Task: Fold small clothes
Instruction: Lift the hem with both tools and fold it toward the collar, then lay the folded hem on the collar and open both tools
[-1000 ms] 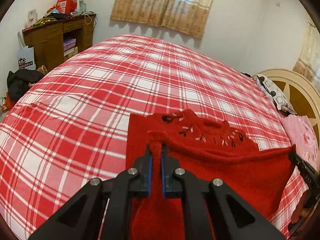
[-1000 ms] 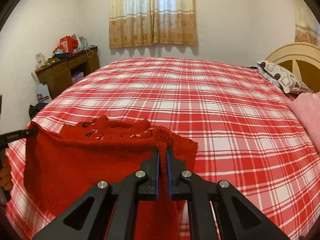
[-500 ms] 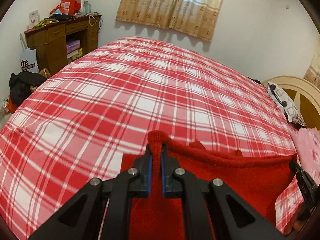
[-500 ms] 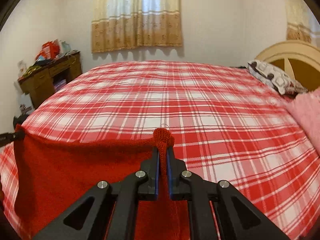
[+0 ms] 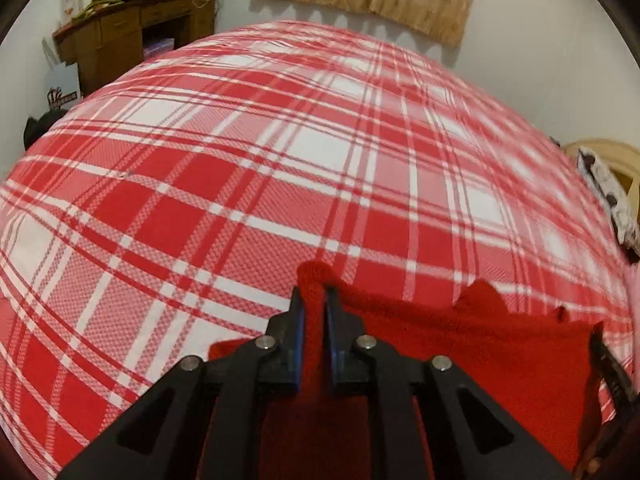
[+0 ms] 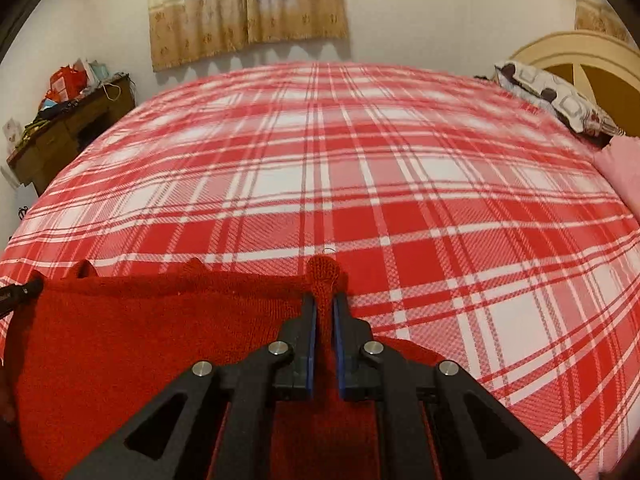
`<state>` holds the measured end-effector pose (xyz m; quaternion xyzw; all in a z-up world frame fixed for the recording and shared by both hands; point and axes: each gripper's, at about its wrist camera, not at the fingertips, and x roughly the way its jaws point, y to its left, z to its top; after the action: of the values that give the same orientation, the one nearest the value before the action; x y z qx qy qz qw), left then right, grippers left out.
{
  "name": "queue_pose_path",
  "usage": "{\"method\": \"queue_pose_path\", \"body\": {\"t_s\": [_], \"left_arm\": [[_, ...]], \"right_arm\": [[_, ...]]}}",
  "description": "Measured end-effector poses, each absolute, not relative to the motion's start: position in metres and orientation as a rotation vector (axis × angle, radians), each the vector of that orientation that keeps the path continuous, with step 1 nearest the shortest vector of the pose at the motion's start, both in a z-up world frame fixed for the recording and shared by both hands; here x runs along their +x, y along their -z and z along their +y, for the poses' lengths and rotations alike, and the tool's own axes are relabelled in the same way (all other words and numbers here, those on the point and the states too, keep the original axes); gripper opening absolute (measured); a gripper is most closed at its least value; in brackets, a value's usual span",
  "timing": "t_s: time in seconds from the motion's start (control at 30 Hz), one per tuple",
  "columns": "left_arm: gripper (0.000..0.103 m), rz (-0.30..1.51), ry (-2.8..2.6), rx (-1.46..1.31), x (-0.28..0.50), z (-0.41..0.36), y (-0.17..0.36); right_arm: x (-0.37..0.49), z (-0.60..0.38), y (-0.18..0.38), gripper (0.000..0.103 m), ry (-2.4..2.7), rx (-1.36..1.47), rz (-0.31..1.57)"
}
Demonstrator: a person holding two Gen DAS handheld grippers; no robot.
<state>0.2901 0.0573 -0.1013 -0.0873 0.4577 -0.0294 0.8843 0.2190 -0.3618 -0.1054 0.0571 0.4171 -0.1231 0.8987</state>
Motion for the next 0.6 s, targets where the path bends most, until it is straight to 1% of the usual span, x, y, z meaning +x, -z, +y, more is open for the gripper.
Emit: {"method": "queue_pose_path", "body": {"t_s": [0.13,0.17,0.23,0.27,0.3,0.33,0.37,0.4,0.43,0.5,0.57,0.6], "left_arm": [[0.019,0.962,0.038,-0.128,0.289,0.052,0.100],[0.021,0.962,0.032,-0.105,0.288,0.049,0.100],[0.031,0.962,-0.003,-0.061,0.286,0.045,0.098],[0.043,0.967,-0.019,-0.051,0.285,0.045,0.096],[0.046,0.971,-0.033,-0.040,0.282,0.046,0.093],[0.046,0.960,-0.044,-0.023,0.272,0.047,0.084],[0.046,0.942,-0.041,-0.011,0.266,0.048,0.081],[0.047,0.911,-0.033,0.013,0.257,0.047,0.074],[0.048,0.881,-0.034,0.060,0.244,0.044,0.066],[0.060,0.856,-0.051,0.128,0.225,0.037,0.058],[0.065,0.849,-0.029,0.134,0.206,0.034,0.054],[0.066,0.857,-0.012,0.130,0.195,0.032,0.053]], "right_arm": [[0.224,-0.355,0.108,0.011,0.274,0.070,0.891],[0.225,-0.353,0.108,0.011,0.273,0.057,0.897],[0.223,-0.356,0.102,0.013,0.248,0.080,0.891],[0.217,-0.360,0.095,0.013,0.237,0.111,0.869],[0.207,-0.365,0.083,0.013,0.234,0.145,0.822],[0.191,-0.369,0.068,0.015,0.241,0.178,0.758],[0.180,-0.372,0.056,0.026,0.251,0.194,0.718],[0.168,-0.372,0.045,0.035,0.262,0.198,0.693],[0.153,-0.369,0.035,0.049,0.269,0.193,0.670],[0.131,-0.358,0.029,0.051,0.258,0.161,0.660],[0.118,-0.346,0.031,0.051,0.248,0.115,0.688],[0.107,-0.337,0.035,0.051,0.249,0.085,0.707]]}}
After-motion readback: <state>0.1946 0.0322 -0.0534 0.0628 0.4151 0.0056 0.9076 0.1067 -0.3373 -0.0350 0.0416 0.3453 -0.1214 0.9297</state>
